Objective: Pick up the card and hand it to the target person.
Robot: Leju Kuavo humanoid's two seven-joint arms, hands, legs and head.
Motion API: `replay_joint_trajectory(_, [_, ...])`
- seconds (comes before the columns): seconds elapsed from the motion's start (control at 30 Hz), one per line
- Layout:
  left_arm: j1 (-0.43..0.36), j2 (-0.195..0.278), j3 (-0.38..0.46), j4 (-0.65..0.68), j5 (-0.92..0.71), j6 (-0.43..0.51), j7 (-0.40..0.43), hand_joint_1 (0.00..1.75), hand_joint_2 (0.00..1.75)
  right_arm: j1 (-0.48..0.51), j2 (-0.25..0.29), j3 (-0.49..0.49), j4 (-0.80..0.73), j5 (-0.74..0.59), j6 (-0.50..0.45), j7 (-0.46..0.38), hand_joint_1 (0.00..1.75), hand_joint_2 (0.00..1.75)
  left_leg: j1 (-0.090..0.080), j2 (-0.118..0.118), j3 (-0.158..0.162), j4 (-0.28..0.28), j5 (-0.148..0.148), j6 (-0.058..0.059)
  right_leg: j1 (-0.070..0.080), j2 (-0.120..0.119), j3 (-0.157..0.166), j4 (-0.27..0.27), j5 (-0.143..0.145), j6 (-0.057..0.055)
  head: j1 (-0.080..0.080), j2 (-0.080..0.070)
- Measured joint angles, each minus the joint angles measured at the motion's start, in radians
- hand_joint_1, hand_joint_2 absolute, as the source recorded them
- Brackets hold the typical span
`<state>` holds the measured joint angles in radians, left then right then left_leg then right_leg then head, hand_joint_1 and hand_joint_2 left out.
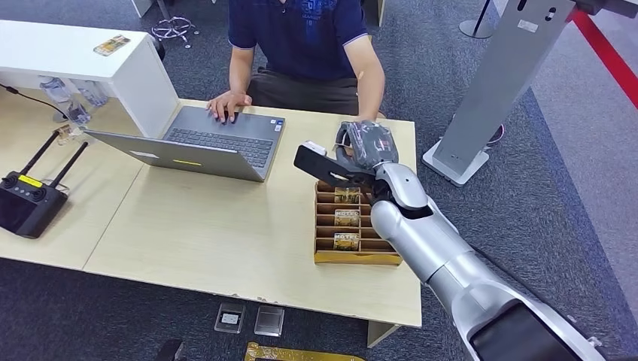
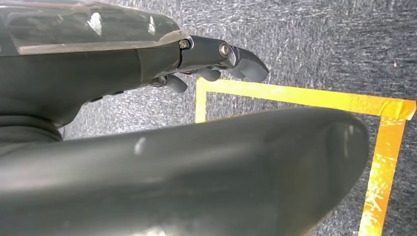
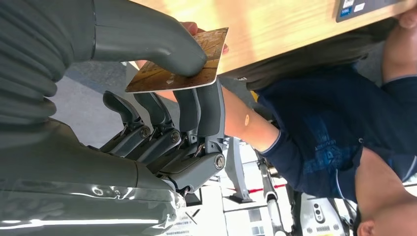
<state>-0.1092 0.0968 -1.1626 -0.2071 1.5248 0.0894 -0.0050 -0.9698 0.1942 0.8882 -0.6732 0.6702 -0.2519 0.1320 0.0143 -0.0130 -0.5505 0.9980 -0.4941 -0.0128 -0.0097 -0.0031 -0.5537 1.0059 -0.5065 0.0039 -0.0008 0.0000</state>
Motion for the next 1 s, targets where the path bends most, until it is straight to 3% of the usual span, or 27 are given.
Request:
replay_joint_trajectory(0.37, [0.000,0.000,-0.002,0.000,-0.001,-0.006,-0.002,0.00,0.00,-0.010,0.020,0.014,0.102,-0.010,-0.006,0.004,1.61,1.75,0.000,0.000,0.000,0.000,0.000,0.000,0.000,0.000,0.000,0.000,0.000,0.000,0.000,0.000])
replay_joint_trajectory(0.5, [0.000,0.000,-0.003,0.000,-0.002,-0.014,-0.005,0.00,0.00,-0.010,0.018,0.018,0.122,-0.010,-0.009,0.012,0.00,1.75,0.000,0.000,0.001,0.000,0.000,0.000,0.000,0.000,0.000,0.000,0.000,0.000,0.000,0.000])
replay_joint_trajectory(1.0, [0.000,0.000,-0.007,0.000,-0.001,-0.008,0.002,0.00,0.00,-0.010,0.002,0.029,0.149,0.008,-0.034,0.021,0.00,1.75,0.000,0.000,0.001,0.000,0.000,0.000,0.000,0.000,0.000,0.000,0.000,0.000,0.000,0.000])
